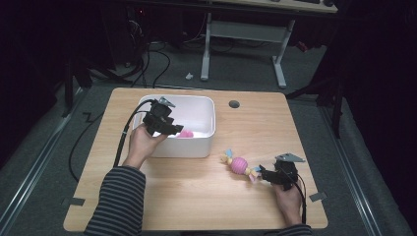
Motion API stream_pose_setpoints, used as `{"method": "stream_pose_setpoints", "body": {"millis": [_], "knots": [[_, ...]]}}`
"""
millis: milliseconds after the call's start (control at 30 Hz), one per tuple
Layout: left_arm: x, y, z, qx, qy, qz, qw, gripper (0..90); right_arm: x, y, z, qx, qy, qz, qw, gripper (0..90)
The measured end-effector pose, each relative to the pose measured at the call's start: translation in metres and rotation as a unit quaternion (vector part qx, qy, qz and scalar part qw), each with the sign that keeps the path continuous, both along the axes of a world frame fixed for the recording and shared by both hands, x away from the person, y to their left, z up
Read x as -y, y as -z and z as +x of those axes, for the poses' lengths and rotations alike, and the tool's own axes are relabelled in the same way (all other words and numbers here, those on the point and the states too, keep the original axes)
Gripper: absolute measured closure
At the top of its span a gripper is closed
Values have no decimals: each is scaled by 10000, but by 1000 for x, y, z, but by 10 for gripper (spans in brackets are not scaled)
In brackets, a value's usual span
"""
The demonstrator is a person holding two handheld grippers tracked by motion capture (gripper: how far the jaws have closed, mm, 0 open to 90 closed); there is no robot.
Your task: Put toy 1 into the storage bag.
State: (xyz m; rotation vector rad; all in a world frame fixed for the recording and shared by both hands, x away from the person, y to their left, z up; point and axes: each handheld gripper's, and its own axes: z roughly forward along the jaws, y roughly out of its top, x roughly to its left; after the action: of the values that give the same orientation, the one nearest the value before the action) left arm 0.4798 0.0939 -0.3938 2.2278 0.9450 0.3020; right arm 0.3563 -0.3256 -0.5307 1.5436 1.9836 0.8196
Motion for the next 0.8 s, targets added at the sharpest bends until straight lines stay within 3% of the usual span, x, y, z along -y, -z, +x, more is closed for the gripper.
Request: {"method": "stream_pose_setpoints", "body": {"millis": [400,800], "knots": [[-36,-25,-32,472,-331,-240,9980,389,0,0,0,-6,-9,5,10000,232],[-61,-30,-61,708,-391,-437,9958,368,0,0,0,-6,-3,9,10000,232]]}}
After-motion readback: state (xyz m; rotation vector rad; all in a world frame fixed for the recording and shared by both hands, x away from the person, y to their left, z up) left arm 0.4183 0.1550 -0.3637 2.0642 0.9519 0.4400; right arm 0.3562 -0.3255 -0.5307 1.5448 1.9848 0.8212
